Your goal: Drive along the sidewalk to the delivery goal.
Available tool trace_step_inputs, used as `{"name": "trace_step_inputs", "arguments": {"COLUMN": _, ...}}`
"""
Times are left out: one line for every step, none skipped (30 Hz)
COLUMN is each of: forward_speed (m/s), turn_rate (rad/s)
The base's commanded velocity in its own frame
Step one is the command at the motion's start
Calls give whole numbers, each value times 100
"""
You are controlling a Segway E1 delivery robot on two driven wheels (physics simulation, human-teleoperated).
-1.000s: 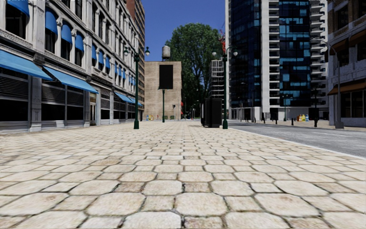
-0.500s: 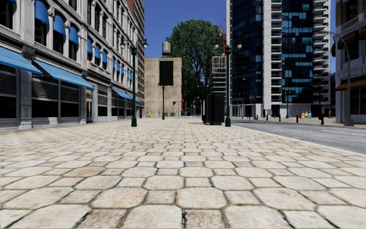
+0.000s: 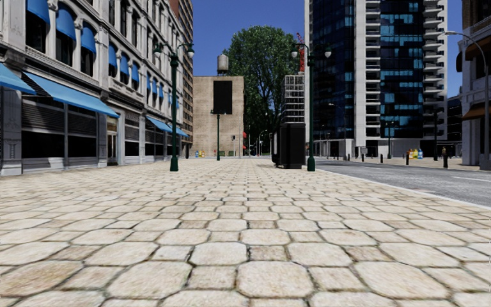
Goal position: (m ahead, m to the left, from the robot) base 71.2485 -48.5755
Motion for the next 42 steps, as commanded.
{"name": "trace_step_inputs", "arguments": {"forward_speed": 200, "turn_rate": 0}}
{"name": "trace_step_inputs", "arguments": {"forward_speed": 200, "turn_rate": 0}}
{"name": "trace_step_inputs", "arguments": {"forward_speed": 200, "turn_rate": 0}}
{"name": "trace_step_inputs", "arguments": {"forward_speed": 200, "turn_rate": 0}}
{"name": "trace_step_inputs", "arguments": {"forward_speed": 200, "turn_rate": 0}}
{"name": "trace_step_inputs", "arguments": {"forward_speed": 200, "turn_rate": 0}}
{"name": "trace_step_inputs", "arguments": {"forward_speed": 200, "turn_rate": 0}}
{"name": "trace_step_inputs", "arguments": {"forward_speed": 200, "turn_rate": 0}}
{"name": "trace_step_inputs", "arguments": {"forward_speed": 200, "turn_rate": 0}}
{"name": "trace_step_inputs", "arguments": {"forward_speed": 200, "turn_rate": 0}}
{"name": "trace_step_inputs", "arguments": {"forward_speed": 200, "turn_rate": 0}}
{"name": "trace_step_inputs", "arguments": {"forward_speed": 200, "turn_rate": 0}}
{"name": "trace_step_inputs", "arguments": {"forward_speed": 200, "turn_rate": 0}}
{"name": "trace_step_inputs", "arguments": {"forward_speed": 200, "turn_rate": 0}}
{"name": "trace_step_inputs", "arguments": {"forward_speed": 200, "turn_rate": 0}}
{"name": "trace_step_inputs", "arguments": {"forward_speed": 200, "turn_rate": 0}}
{"name": "trace_step_inputs", "arguments": {"forward_speed": 200, "turn_rate": 0}}
{"name": "trace_step_inputs", "arguments": {"forward_speed": 200, "turn_rate": 0}}
{"name": "trace_step_inputs", "arguments": {"forward_speed": 200, "turn_rate": 0}}
{"name": "trace_step_inputs", "arguments": {"forward_speed": 200, "turn_rate": 0}}
{"name": "trace_step_inputs", "arguments": {"forward_speed": 200, "turn_rate": 0}}
{"name": "trace_step_inputs", "arguments": {"forward_speed": 200, "turn_rate": 0}}
{"name": "trace_step_inputs", "arguments": {"forward_speed": 200, "turn_rate": 0}}
{"name": "trace_step_inputs", "arguments": {"forward_speed": 200, "turn_rate": 0}}
{"name": "trace_step_inputs", "arguments": {"forward_speed": 200, "turn_rate": 0}}
{"name": "trace_step_inputs", "arguments": {"forward_speed": 200, "turn_rate": 0}}
{"name": "trace_step_inputs", "arguments": {"forward_speed": 200, "turn_rate": 0}}
{"name": "trace_step_inputs", "arguments": {"forward_speed": 200, "turn_rate": 0}}
{"name": "trace_step_inputs", "arguments": {"forward_speed": 200, "turn_rate": 0}}
{"name": "trace_step_inputs", "arguments": {"forward_speed": 200, "turn_rate": 0}}
{"name": "trace_step_inputs", "arguments": {"forward_speed": 200, "turn_rate": 0}}
{"name": "trace_step_inputs", "arguments": {"forward_speed": 200, "turn_rate": 0}}
{"name": "trace_step_inputs", "arguments": {"forward_speed": 200, "turn_rate": 0}}
{"name": "trace_step_inputs", "arguments": {"forward_speed": 200, "turn_rate": 0}}
{"name": "trace_step_inputs", "arguments": {"forward_speed": 200, "turn_rate": 0}}
{"name": "trace_step_inputs", "arguments": {"forward_speed": 200, "turn_rate": 0}}
{"name": "trace_step_inputs", "arguments": {"forward_speed": 200, "turn_rate": 0}}
{"name": "trace_step_inputs", "arguments": {"forward_speed": 200, "turn_rate": 0}}
{"name": "trace_step_inputs", "arguments": {"forward_speed": 200, "turn_rate": 0}}
{"name": "trace_step_inputs", "arguments": {"forward_speed": 200, "turn_rate": 0}}
{"name": "trace_step_inputs", "arguments": {"forward_speed": 200, "turn_rate": 0}}
{"name": "trace_step_inputs", "arguments": {"forward_speed": 200, "turn_rate": 0}}
